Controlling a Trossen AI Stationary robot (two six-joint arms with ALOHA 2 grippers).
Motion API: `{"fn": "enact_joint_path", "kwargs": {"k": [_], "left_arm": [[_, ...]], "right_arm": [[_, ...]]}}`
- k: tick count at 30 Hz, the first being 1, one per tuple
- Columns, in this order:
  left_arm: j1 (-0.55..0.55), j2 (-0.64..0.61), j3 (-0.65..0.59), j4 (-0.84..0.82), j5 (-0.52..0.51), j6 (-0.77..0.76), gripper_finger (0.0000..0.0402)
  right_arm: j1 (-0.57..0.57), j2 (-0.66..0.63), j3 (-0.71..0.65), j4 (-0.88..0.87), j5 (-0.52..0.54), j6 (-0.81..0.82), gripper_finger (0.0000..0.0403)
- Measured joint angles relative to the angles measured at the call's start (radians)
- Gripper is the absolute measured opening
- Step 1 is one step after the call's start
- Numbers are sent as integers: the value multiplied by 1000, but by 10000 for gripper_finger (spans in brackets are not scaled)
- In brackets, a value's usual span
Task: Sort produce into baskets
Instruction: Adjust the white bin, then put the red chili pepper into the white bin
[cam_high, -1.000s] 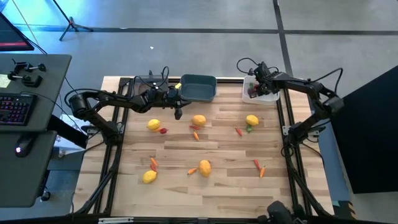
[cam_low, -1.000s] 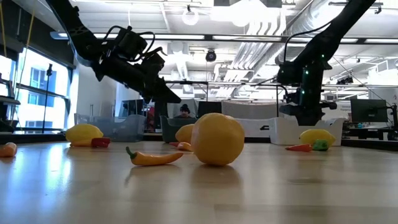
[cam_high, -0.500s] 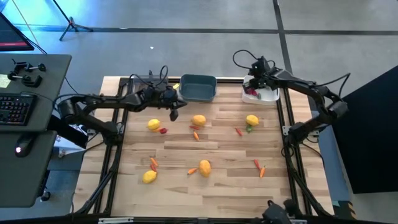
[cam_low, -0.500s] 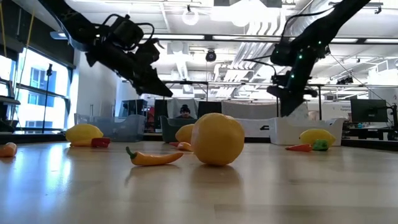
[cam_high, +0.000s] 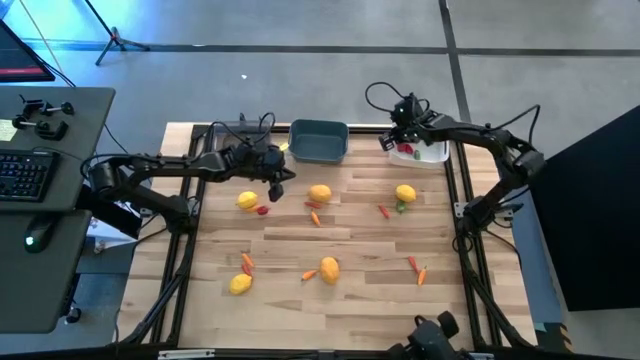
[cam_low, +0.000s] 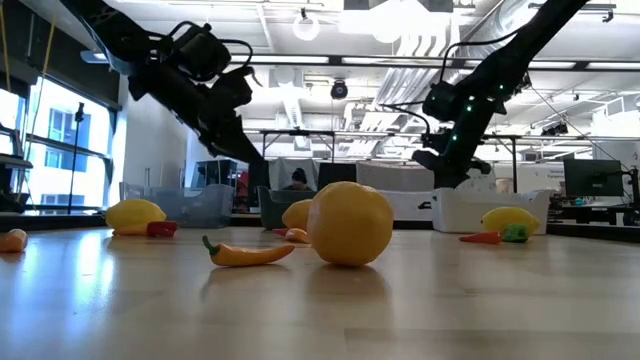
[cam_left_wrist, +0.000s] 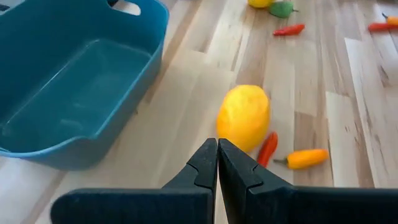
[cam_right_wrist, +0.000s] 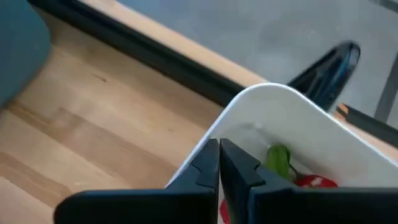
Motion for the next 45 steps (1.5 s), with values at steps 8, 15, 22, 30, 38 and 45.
{"fn": "enact_joint_path", "kwargs": {"k": [8, 15, 22, 30, 38, 45], "left_arm": [[-40, -96, 0, -130, -4, 2, 0], [-146, -175, 38, -387, -124, 0, 14], [-272, -164, 111, -638, -186, -70, 40], [-348, -61, 116, -755, -238, -169, 87], [-327, 85, 156, -732, -288, -151, 113], [-294, 201, 206, -741, -265, -94, 106]], "right_arm": [[0, 0, 0, 35, -56, -18, 1], [8, -71, 16, -28, -18, -76, 32], [92, -163, 16, -66, -19, -86, 84], [198, -171, 15, -62, 13, -104, 108], [229, -171, 14, -62, 61, -112, 108], [229, -171, 14, -62, 62, -121, 108]]}}
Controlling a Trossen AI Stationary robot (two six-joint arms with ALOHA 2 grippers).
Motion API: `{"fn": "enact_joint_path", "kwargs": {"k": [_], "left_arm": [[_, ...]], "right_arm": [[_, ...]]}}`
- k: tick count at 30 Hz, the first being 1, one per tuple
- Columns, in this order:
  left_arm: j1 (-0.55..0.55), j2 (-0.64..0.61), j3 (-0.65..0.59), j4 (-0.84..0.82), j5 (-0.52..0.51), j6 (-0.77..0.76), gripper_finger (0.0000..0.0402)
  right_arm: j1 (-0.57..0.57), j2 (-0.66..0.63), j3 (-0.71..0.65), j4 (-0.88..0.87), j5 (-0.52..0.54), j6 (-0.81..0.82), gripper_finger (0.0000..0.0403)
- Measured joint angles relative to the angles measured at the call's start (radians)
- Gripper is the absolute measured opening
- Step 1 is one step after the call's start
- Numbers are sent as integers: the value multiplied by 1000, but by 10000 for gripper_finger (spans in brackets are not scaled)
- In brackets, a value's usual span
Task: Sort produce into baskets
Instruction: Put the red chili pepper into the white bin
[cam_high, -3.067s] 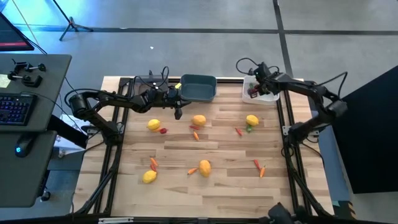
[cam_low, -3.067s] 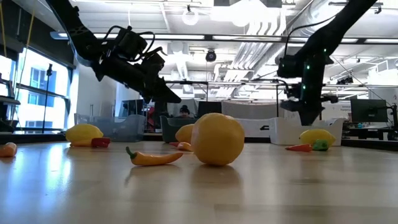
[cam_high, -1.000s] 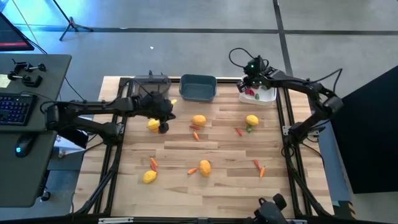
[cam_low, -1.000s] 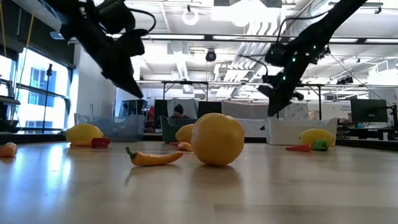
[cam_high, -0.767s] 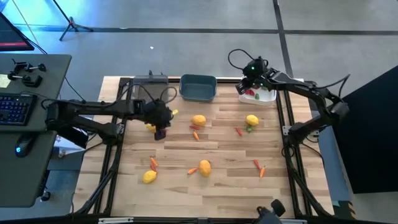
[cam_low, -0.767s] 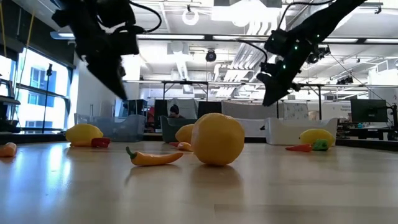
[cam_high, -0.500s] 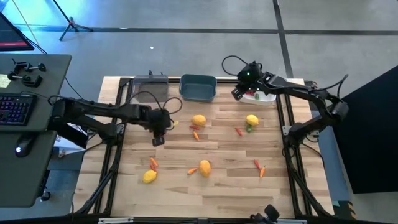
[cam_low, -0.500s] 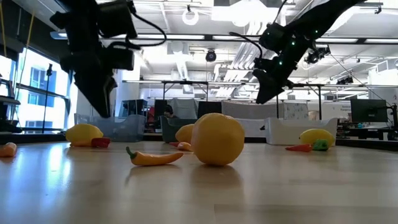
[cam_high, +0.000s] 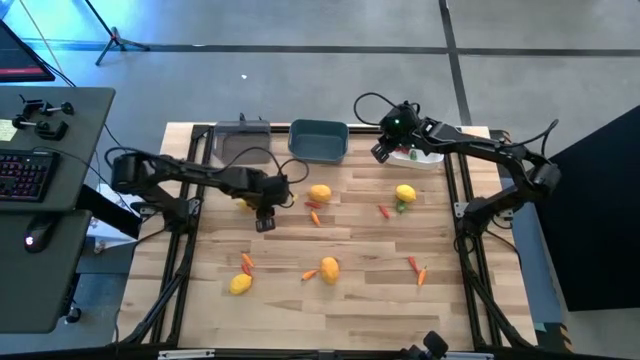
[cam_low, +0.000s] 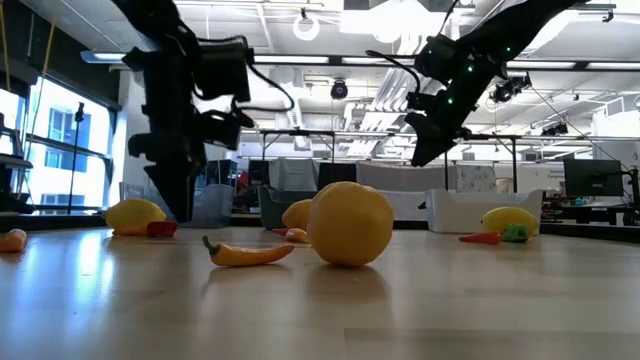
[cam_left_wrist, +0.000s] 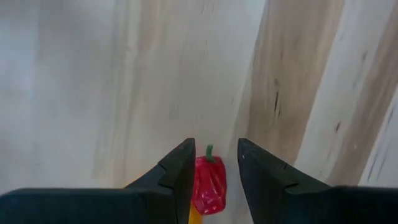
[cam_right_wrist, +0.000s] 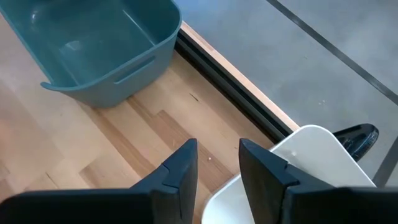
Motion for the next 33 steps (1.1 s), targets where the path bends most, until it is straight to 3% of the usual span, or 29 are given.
{"fn": "enact_joint_path", "kwargs": {"k": [7, 13, 18, 25, 33], "left_arm": [[34, 68, 16, -10, 18, 0, 80], [61, 69, 18, -22, 31, 34, 9], [108, 35, 18, 4, 46, 60, 2], [197, -20, 18, 236, 245, 48, 1], [264, 8, 18, 730, 423, -42, 0]], "right_arm": [[0, 0, 0, 0, 0, -2, 108], [0, 0, 0, -3, -3, -26, 108], [13, -22, -1, -77, -7, -51, 108], [57, -102, -9, -90, 0, -43, 108], [106, -246, -200, 73, 2, 42, 108]]}}
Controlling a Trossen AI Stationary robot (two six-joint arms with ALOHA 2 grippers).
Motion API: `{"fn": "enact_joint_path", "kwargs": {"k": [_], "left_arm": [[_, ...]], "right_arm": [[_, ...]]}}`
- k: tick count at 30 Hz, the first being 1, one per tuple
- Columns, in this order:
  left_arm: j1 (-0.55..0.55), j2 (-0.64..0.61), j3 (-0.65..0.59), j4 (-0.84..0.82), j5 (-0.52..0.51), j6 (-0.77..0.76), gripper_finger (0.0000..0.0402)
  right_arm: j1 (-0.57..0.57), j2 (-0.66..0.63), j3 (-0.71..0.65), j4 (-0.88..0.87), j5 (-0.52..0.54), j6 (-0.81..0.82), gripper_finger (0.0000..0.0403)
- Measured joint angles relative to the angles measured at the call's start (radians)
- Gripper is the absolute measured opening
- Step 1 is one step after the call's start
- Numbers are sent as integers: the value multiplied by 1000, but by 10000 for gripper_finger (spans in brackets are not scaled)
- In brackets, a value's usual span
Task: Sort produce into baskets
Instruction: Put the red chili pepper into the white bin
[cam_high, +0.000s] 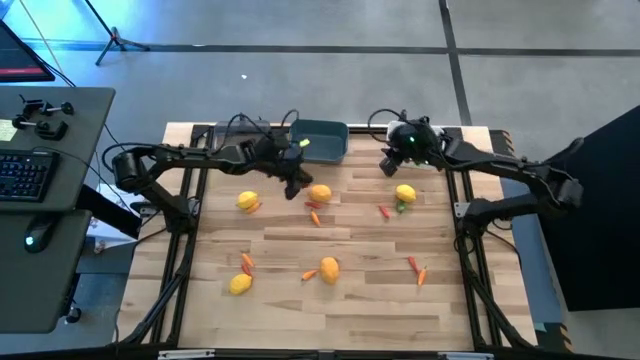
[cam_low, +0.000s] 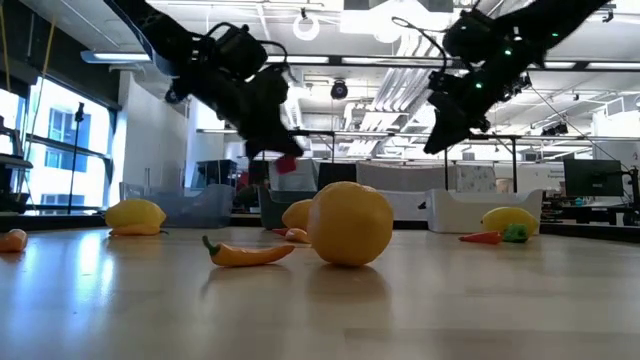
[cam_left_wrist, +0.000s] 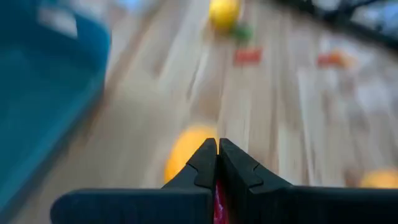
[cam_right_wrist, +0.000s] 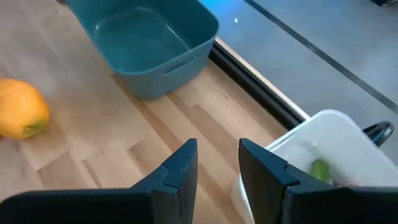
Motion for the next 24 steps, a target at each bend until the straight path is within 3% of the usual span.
{"fn": "enact_joint_path", "kwargs": {"k": [3, 7, 16, 24], "left_arm": [[11, 45, 10, 185, 36, -55, 0], [13, 127, 82, 304, 38, -74, 0], [-13, 348, 349, 412, 91, -115, 0], [-49, 532, 594, 489, 61, -153, 0]], "right_arm": [[20, -72, -88, 65, 2, 29, 108], [46, -165, -171, 121, 30, 79, 108], [124, -337, -231, 43, 55, 139, 108], [187, -483, -231, -20, 129, 156, 108]]}}
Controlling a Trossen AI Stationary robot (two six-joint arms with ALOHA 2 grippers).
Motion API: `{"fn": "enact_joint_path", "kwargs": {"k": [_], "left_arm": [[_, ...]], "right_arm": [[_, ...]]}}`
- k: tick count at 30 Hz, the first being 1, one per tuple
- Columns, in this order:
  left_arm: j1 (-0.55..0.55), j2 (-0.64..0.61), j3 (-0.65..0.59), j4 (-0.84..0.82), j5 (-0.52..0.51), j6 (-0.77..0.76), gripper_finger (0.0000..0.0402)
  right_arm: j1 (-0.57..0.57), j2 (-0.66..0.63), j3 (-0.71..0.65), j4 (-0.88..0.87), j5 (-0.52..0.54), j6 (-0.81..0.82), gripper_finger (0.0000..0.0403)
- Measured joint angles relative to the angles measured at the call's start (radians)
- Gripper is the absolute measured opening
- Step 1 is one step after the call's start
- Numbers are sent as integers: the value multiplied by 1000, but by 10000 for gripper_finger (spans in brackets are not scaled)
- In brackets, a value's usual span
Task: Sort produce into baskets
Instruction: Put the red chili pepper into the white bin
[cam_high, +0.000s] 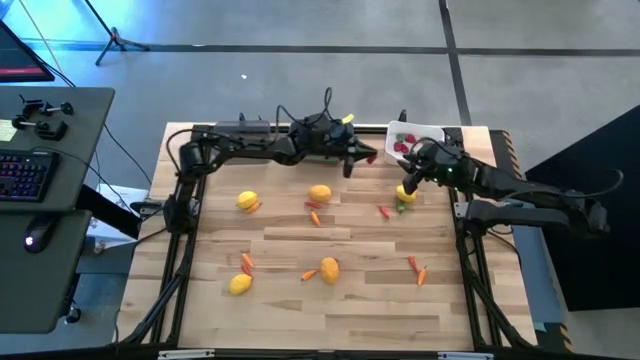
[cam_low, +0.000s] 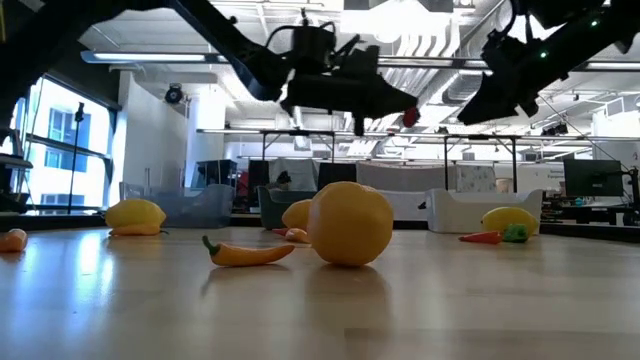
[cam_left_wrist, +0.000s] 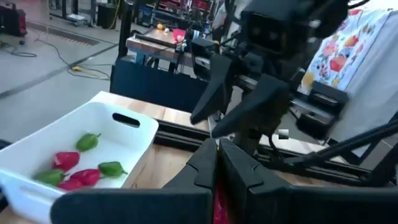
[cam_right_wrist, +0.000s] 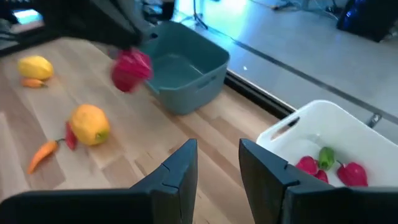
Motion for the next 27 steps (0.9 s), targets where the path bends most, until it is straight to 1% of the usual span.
{"fn": "enact_joint_path", "kwargs": {"k": [1, 5, 13, 17, 22, 27], "left_arm": [[-4, 23, 29, -5, -9, 0, 0], [-22, 104, 126, 7, -104, 4, 0], [-50, 252, 321, 8, -214, 29, 0], [-52, 325, 418, 2, -243, 62, 0], [-39, 400, 528, -61, -253, 72, 0], [-23, 444, 566, -80, -286, 80, 0]], "right_arm": [[5, -11, 0, -4, 0, -2, 108], [20, -43, 0, -9, 1, -3, 108], [21, -53, 0, -29, 1, -5, 108], [21, -53, 0, -34, 0, -2, 108], [21, -53, 0, -32, -5, 0, 108], [21, -53, 0, -32, -5, -9, 108]]}}
